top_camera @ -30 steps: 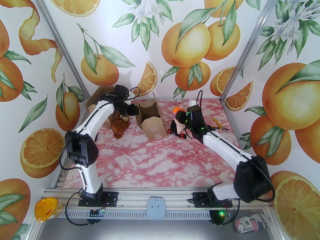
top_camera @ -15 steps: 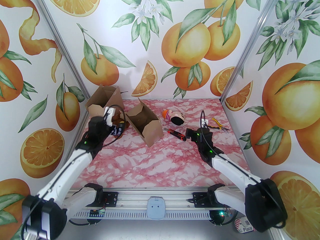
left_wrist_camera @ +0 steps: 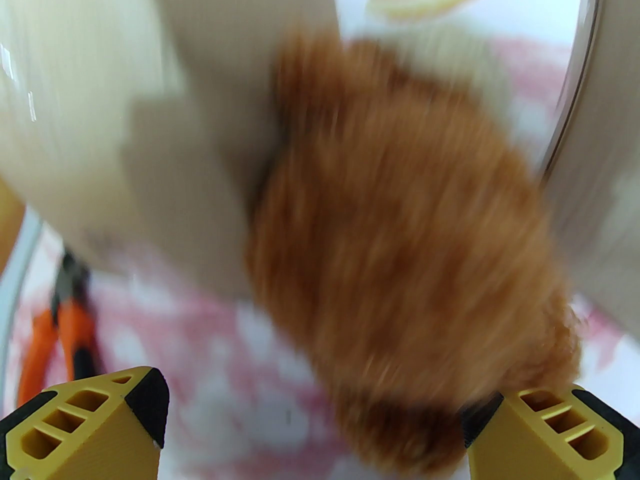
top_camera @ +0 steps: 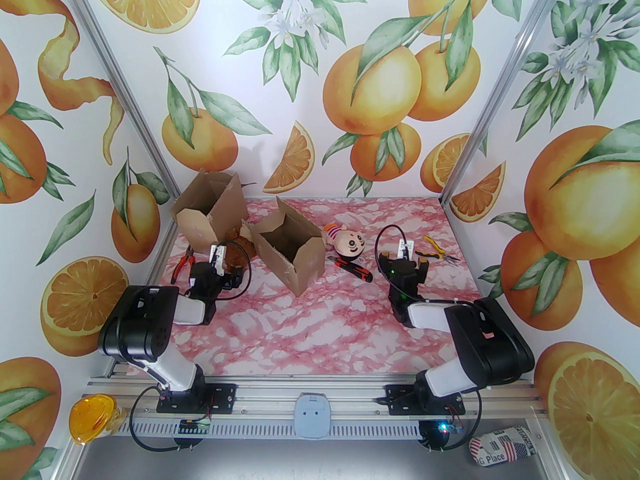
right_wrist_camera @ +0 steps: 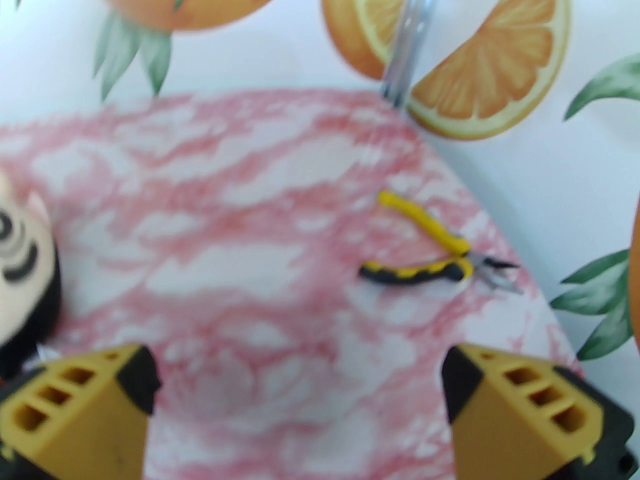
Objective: Unpack the express box
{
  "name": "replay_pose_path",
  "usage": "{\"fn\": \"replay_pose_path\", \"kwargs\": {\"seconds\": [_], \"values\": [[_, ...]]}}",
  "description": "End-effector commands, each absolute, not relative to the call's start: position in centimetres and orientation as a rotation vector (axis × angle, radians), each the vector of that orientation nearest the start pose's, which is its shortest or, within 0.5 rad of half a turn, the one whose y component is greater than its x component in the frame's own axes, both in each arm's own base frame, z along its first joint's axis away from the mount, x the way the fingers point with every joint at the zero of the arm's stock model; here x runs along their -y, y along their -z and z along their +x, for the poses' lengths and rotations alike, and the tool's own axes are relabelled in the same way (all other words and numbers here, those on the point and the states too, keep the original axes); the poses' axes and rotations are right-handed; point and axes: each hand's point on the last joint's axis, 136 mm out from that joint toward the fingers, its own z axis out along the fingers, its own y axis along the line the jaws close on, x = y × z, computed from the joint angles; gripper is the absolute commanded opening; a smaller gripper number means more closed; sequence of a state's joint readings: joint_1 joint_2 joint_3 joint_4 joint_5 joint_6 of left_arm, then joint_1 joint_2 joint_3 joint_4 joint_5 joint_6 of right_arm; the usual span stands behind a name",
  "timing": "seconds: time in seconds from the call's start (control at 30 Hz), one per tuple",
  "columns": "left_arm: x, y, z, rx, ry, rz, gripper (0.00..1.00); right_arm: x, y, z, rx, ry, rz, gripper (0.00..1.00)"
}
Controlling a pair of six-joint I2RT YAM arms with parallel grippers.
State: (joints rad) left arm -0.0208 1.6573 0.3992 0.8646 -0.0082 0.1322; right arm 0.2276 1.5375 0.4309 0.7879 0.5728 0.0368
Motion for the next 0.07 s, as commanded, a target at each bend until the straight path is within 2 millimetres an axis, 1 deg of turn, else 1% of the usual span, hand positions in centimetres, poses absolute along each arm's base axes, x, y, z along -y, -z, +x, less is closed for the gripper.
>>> {"fn": "replay_pose_path", "kwargs": {"seconds": [0.0,0.03], "values": [[1.2,-10.33,41.94,-1.821,-0.07,0.15,1.0,1.01,-12.9,39.87,-1.794,0.364,0.258,1.0],[1.09,-10.21,41.98,-1.834,-0.076,0.147,1.0,1.12,-12.95,39.9,-1.794,0.36,0.261,1.0]]}}
